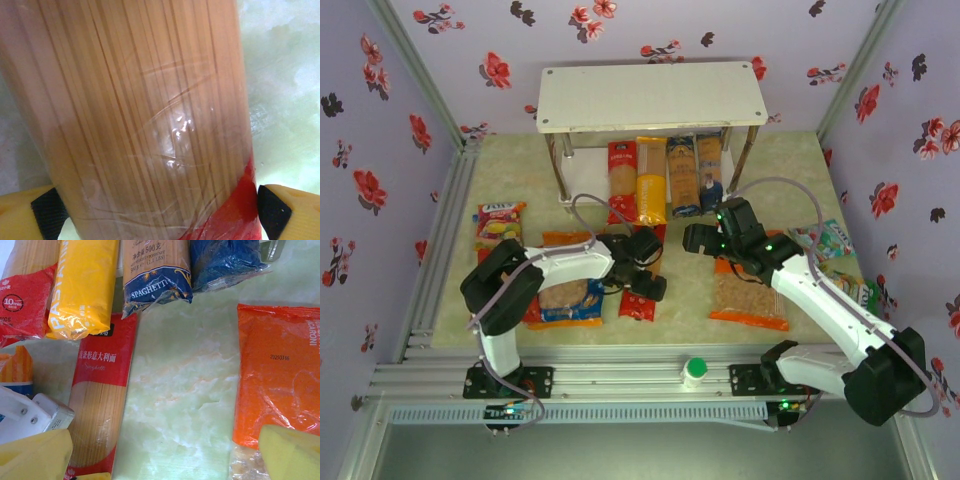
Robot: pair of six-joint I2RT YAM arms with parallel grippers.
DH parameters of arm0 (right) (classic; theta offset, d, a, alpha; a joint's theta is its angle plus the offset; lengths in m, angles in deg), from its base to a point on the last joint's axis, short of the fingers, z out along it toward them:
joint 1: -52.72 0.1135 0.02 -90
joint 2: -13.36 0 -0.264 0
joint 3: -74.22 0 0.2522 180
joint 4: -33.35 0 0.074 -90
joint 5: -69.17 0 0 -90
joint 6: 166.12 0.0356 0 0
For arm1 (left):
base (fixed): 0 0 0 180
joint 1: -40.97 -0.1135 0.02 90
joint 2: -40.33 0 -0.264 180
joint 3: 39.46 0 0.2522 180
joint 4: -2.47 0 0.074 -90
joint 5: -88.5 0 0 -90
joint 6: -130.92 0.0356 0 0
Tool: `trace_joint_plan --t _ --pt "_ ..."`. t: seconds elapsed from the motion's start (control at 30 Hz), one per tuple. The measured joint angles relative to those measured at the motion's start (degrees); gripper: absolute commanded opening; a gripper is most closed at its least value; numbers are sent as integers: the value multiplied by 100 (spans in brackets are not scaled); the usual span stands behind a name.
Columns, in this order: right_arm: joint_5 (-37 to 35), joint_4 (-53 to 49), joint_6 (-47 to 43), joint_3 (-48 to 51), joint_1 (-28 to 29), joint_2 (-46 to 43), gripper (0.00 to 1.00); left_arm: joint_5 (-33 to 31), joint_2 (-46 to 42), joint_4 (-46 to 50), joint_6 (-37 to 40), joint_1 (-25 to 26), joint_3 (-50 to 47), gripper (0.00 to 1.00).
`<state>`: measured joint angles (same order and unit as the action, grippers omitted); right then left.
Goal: Place and organize the pasta boxes and bags onto the shelf
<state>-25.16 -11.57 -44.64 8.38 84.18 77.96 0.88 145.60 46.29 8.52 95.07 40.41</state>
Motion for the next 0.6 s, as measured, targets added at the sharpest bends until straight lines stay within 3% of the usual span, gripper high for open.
trace_joint_plan --t 0.13,0.5,0.6 --pt "4 2 -2 0 -24 0 97 -20 98 157 2 7 138 98" --pt "48 103 -4 4 -59 131 97 -297 321 632 153 44 433 67" --pt "50 109 -4 4 -61 131 97 -315 343 671 151 44 468 50"
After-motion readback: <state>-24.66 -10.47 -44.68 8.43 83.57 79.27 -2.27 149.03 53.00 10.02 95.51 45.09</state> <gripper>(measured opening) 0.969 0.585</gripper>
